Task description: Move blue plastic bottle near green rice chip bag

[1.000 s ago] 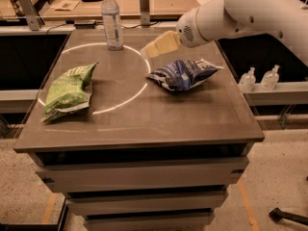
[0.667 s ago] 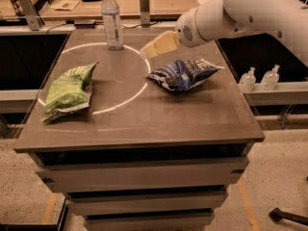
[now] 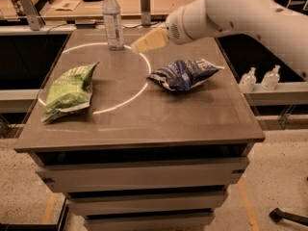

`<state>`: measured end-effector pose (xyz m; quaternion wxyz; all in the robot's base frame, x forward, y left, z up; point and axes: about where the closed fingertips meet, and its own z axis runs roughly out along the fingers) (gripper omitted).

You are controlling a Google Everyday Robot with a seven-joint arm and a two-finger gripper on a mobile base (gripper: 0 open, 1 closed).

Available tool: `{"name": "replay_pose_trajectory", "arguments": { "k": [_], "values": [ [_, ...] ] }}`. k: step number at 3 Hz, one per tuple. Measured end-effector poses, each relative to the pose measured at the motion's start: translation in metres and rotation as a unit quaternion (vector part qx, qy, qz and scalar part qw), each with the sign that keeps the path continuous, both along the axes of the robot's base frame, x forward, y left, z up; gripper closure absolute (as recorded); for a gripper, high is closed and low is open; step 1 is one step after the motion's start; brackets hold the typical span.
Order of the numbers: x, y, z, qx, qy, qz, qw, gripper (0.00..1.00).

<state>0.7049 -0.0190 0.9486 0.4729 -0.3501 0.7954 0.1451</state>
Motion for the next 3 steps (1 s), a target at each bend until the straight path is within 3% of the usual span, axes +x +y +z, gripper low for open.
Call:
{"name": "replay_pose_trajectory", "arguments": {
  "k": [1, 2, 3],
  "values": [
    [0.03, 0.026, 0.008, 0.027, -0.019, -0.03, 0.999, 0.0],
    [0.057, 0.056, 0.013, 0.046, -0.032, -0.03, 0.998, 0.0],
    [0.082, 0.092, 0.008, 0.041, -0.04, -0.006, 0.9983, 0.0]
  ]
}}
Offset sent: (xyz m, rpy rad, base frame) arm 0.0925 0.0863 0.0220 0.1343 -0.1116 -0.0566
